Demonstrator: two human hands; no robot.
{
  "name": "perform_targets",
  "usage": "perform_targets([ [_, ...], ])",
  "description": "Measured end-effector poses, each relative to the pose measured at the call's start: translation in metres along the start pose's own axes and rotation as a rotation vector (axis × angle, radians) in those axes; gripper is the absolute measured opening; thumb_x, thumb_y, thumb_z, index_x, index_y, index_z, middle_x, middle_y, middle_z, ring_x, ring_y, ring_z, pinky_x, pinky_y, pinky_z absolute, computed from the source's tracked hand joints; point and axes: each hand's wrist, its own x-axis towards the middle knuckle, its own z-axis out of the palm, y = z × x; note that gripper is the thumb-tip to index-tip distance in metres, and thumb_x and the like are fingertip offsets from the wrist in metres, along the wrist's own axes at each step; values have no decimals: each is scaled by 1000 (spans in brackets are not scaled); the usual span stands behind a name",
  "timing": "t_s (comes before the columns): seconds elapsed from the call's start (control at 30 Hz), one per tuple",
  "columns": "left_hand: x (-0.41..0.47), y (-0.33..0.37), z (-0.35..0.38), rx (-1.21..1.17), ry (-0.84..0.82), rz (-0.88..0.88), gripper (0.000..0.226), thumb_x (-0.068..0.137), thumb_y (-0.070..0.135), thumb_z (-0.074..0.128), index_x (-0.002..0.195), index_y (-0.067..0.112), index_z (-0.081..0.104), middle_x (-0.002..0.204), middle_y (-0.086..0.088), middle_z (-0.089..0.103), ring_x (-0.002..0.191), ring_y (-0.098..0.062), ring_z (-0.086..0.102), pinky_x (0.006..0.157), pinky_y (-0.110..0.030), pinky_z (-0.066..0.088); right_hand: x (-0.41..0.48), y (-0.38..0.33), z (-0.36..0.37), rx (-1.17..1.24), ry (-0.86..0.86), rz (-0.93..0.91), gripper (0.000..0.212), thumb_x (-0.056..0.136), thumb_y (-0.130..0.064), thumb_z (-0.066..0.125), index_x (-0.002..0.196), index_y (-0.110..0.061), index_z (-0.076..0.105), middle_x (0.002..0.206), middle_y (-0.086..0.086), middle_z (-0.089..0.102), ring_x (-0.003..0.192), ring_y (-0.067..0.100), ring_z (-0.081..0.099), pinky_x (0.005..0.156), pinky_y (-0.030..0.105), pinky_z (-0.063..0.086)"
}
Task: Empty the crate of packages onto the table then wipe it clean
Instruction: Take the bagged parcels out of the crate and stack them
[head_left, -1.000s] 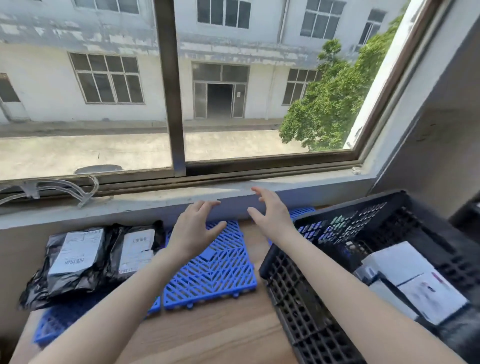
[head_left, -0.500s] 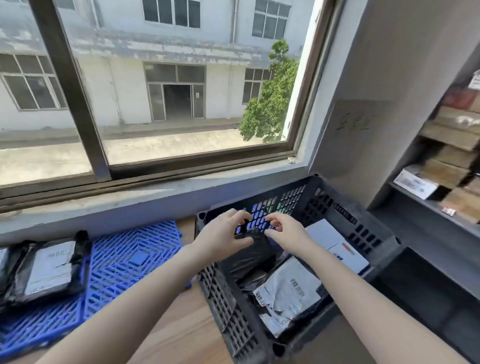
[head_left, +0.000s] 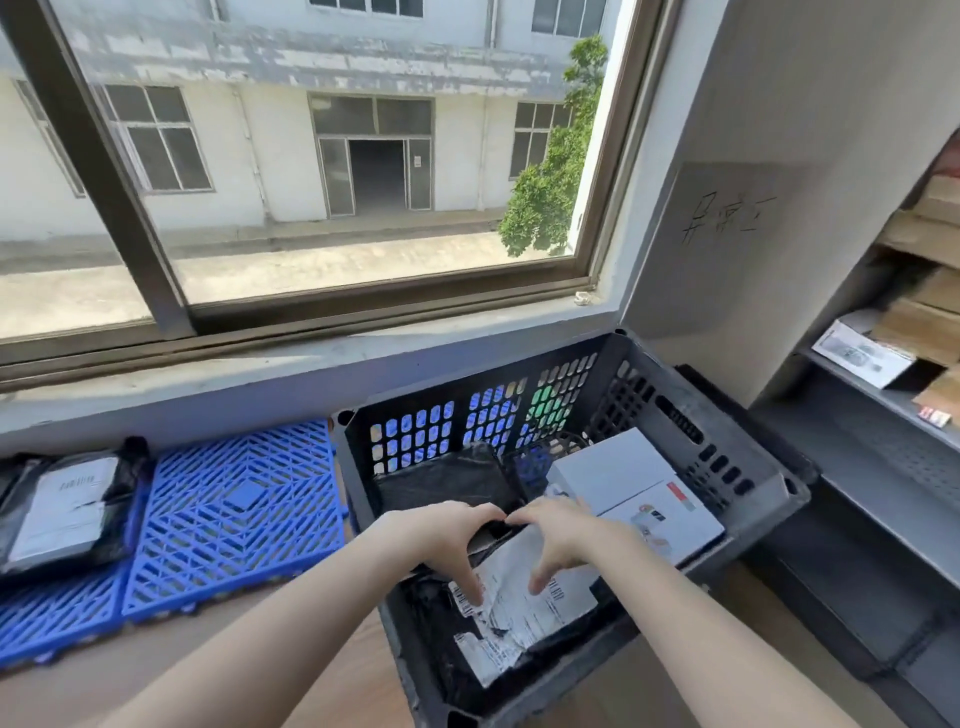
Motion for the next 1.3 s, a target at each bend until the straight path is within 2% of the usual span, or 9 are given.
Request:
perform_targets([
  [0.07, -5, 6, 3, -42, 45, -28, 104, 67, 44, 84, 148, 39, 20, 138, 0, 47, 126, -22, 46, 102, -45, 44, 1, 0, 5, -96, 23, -41, 92, 64, -48, 81, 143, -40, 34, 144, 0, 36, 138, 25, 24, 114, 48, 14],
  [0.27, -25, 22, 17, -149, 162, -160, 101, 67, 42, 85, 148, 35, 25, 135, -1, 51, 124, -20, 48, 102, -42, 44, -1, 9, 8, -173, 78, -186, 71, 66, -54, 77, 130, -36, 51, 124, 4, 45, 121, 27, 36, 107, 46, 26],
  [0.4, -36, 38, 27, -127, 164, -212, 98, 67, 41, 85, 147, 31, 31, 138, 0, 49, 125, -20, 47, 102, -39, 44, -7, 18, 5, 16, 127, -262, 52, 69, -43, 76, 116, -30, 58, 122, -4, 56, 117, 20, 49, 108, 45, 28],
  [0.57, -41, 47, 27, -120, 268, -218, 87, 66, 38, 86, 141, 29, 42, 133, 1, 53, 122, -20, 48, 100, -38, 44, -10, 29, -5, 153, 157, -313, 27, 73, -34, 74, 95, -32, 58, 98, -11, 58, 95, 14, 54, 85, 31, 44],
  [0.8, -46, 50, 27, -148, 609, -182, 97, 68, 37, 83, 149, 34, 30, 150, 7, 32, 140, -14, 22, 117, -37, 26, -14, 47, -17, 465, 264, -278, 24, 76, -30, 75, 73, -32, 50, 73, -9, 56, 69, 12, 51, 63, 30, 42],
  [0.93, -50, 54, 29, -191, 867, -214, 96, 75, 34, 80, 151, 38, 22, 160, 7, 10, 147, -15, 6, 120, -42, 22, -19, 49, -26, 615, 346, -251, 19, 79, -28, 73, 81, -22, 55, 80, -4, 63, 74, 15, 55, 65, 31, 42],
  [1.03, -56, 55, 30, -226, 1063, -250, 85, 81, 39, 75, 150, 35, 27, 159, 5, 16, 145, -18, 15, 117, -43, 28, -21, 52, -27, 781, 434, -193, 21, 82, -27, 72, 80, -16, 54, 78, -2, 59, 76, 20, 54, 64, 31, 39],
  [1.13, -64, 55, 31, -274, 1244, -296, 70, 87, 42, 67, 148, 30, 33, 151, 1, 25, 139, -21, 26, 111, -40, 31, -21, 48, -29, 999, 481, -146, 20, 82, -27, 73, 86, -15, 58, 86, 3, 65, 82, 23, 63, 73, 38, 53],
  [1.3, -79, 55, 34, -406, 1250, -336, 68, 89, 35, 68, 145, 33, 32, 142, -2, 27, 122, -17, 41, 99, -31, 41, -24, 15, -38, 1245, 473, -182, 21, 84, -24, 72, 95, -12, 59, 101, 9, 67, 86, 24, 64, 72, 37, 53],
])
